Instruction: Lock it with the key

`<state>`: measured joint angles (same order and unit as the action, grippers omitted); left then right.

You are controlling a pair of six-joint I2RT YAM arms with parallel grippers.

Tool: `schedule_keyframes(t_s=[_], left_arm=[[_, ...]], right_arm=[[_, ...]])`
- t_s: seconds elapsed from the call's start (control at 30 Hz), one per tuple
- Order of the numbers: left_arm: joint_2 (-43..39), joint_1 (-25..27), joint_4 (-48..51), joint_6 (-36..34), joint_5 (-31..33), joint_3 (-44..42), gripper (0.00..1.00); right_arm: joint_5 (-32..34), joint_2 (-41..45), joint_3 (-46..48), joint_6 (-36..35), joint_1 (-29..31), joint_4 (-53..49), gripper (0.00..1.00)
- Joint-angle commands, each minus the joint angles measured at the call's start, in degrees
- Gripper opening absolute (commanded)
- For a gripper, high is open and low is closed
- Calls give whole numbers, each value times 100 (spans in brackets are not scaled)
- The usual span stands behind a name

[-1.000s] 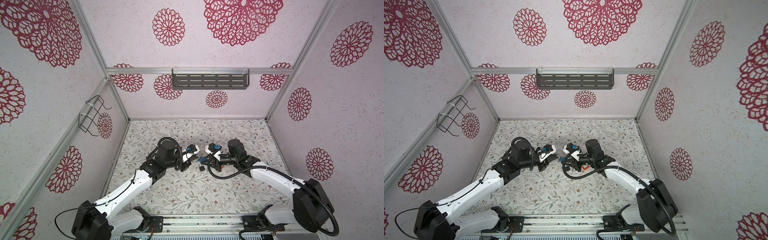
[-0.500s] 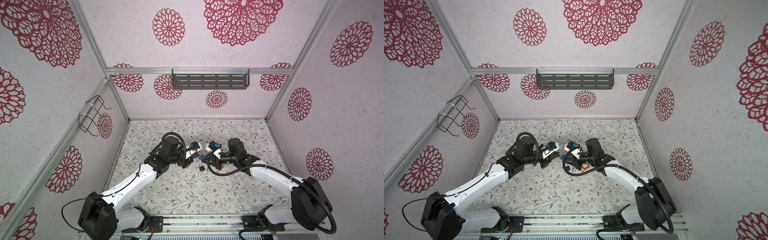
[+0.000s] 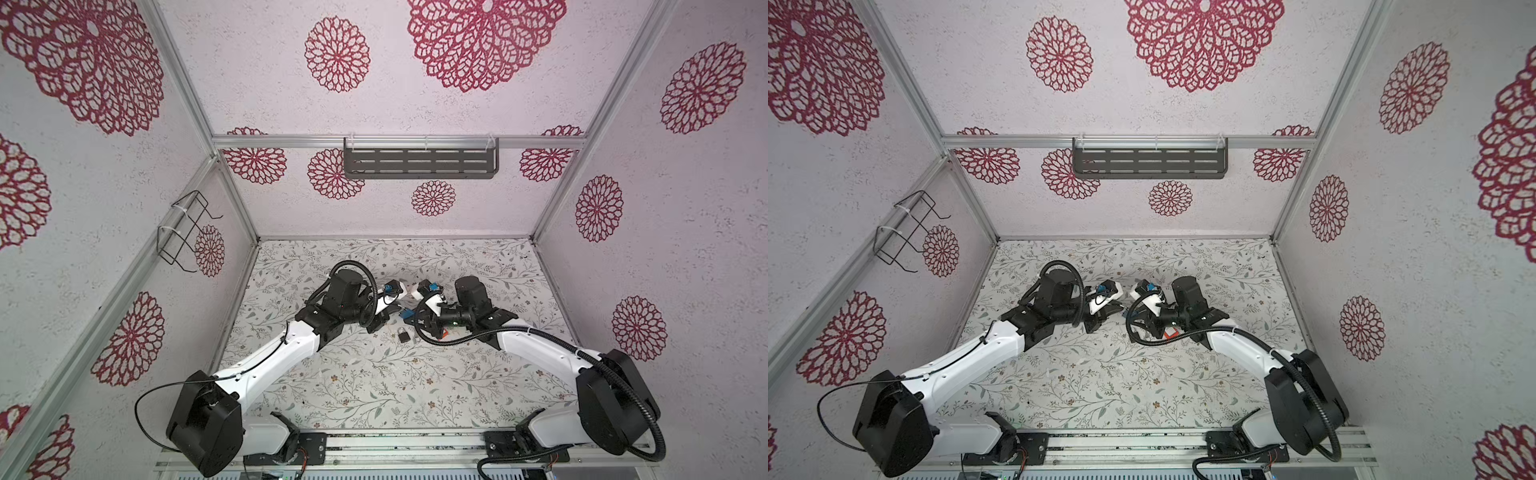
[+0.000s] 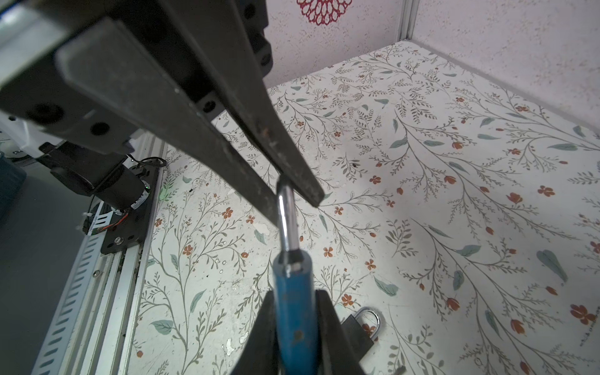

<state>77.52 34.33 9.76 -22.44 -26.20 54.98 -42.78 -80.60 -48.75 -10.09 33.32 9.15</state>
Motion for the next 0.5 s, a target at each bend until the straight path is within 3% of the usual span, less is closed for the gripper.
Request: schedule_keyframes(t_s=[0.0,0.27,0.47], left_arm=[[459,444,620,118,-1212,-183,0],[935,382,1085,-82,-1711,302,0],[1080,356,1399,-174,-1737,519,0]], right_arm=[[-512,290,-1039,289,210,2791,0],[-569,138,-1352,123,157,2690,0],[-676,-9,-1563,23,140,2451,0]])
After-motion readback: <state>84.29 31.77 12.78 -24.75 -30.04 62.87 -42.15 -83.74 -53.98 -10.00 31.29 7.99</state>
